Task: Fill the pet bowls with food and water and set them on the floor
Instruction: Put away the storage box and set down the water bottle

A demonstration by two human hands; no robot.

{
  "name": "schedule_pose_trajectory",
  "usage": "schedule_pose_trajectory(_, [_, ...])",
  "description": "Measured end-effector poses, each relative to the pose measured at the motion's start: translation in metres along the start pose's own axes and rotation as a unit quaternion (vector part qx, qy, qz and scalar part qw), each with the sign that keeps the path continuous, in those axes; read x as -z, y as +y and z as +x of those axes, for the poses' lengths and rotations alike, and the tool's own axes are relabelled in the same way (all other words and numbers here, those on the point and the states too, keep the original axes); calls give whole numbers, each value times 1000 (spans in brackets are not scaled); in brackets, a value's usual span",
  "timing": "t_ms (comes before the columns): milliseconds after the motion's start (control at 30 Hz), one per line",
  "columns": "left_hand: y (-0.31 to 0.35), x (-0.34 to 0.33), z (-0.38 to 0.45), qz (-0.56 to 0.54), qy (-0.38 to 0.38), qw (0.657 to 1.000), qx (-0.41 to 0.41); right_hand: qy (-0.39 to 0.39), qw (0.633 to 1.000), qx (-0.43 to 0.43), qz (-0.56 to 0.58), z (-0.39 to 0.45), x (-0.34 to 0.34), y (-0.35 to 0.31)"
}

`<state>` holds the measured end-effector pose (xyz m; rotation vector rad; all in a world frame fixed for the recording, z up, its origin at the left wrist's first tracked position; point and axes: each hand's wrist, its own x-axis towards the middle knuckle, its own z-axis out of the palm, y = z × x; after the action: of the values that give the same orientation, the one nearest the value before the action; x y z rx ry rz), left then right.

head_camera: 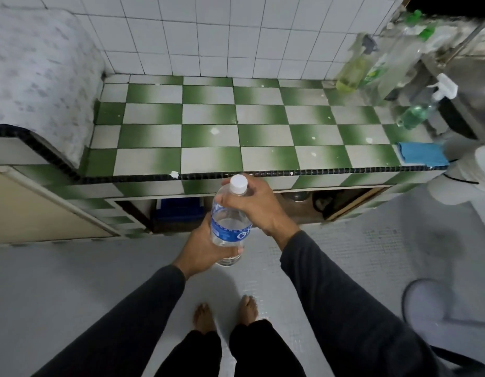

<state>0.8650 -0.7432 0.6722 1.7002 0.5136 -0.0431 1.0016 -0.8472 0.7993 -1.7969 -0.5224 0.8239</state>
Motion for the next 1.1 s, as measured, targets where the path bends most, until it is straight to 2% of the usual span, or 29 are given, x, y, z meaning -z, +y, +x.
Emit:
schedule_pose_trajectory(333, [-63,-17,37,10,7,999,31,-29,999,-31,-7,47,-9,67])
schedule_pose_trajectory(633, [-165,-41,99,-12,3,997,78,-51,998,-43,1,111,-16,179])
schedule_pose_trajectory(1100, [-350,-55,197,-4,10,999,34,-64,997,-25,20,214,-61,364])
